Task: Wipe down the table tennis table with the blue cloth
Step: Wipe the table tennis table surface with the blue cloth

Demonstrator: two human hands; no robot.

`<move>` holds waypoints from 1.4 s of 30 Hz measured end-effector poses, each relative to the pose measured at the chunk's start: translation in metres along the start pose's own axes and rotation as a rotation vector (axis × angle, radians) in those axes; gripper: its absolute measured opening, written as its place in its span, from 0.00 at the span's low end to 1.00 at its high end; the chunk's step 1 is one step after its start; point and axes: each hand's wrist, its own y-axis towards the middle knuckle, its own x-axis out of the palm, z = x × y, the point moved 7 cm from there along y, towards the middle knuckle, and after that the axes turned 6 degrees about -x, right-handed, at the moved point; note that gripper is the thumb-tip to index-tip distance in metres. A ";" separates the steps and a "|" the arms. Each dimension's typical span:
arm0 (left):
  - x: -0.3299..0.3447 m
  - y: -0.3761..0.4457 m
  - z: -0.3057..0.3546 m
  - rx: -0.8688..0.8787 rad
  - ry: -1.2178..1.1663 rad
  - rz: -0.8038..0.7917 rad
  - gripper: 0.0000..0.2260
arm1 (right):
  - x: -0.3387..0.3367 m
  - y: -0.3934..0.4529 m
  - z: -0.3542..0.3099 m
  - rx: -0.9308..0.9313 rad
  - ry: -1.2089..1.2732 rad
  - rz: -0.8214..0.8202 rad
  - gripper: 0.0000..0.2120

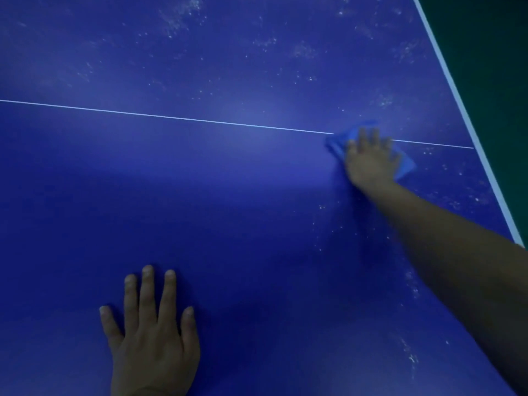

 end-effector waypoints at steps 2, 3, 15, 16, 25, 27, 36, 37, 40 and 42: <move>0.001 0.000 -0.001 0.001 0.023 -0.005 0.29 | -0.004 0.003 0.041 0.249 0.123 -0.013 0.29; 0.002 0.001 -0.001 0.003 0.039 -0.008 0.29 | -0.004 -0.001 0.038 0.279 0.137 -0.015 0.29; -0.001 0.000 0.002 0.016 0.061 0.002 0.30 | 0.029 -0.167 -0.071 -1.100 -0.150 -0.065 0.28; -0.002 0.000 0.001 0.016 0.060 0.001 0.29 | 0.024 -0.124 -0.057 -0.934 -0.162 -0.028 0.30; -0.004 -0.002 0.001 0.002 0.021 -0.023 0.29 | 0.025 -0.183 -0.081 -0.984 -0.113 -0.008 0.28; -0.003 -0.003 0.001 -0.001 0.013 -0.025 0.29 | 0.028 -0.290 -0.074 -1.421 -0.147 -0.099 0.26; -0.005 -0.002 0.002 -0.009 0.007 -0.031 0.30 | -0.002 -0.044 0.005 -0.518 -0.090 -0.071 0.38; -0.005 -0.003 0.002 -0.010 0.004 -0.030 0.30 | -0.004 -0.035 0.012 -0.426 -0.061 -0.042 0.39; -0.005 -0.002 0.002 -0.010 -0.007 -0.038 0.30 | 0.008 -0.085 -0.008 -0.579 -0.127 -0.003 0.33; -0.005 -0.003 0.002 -0.006 -0.002 -0.035 0.30 | 0.020 -0.168 -0.021 -0.862 -0.149 -0.019 0.28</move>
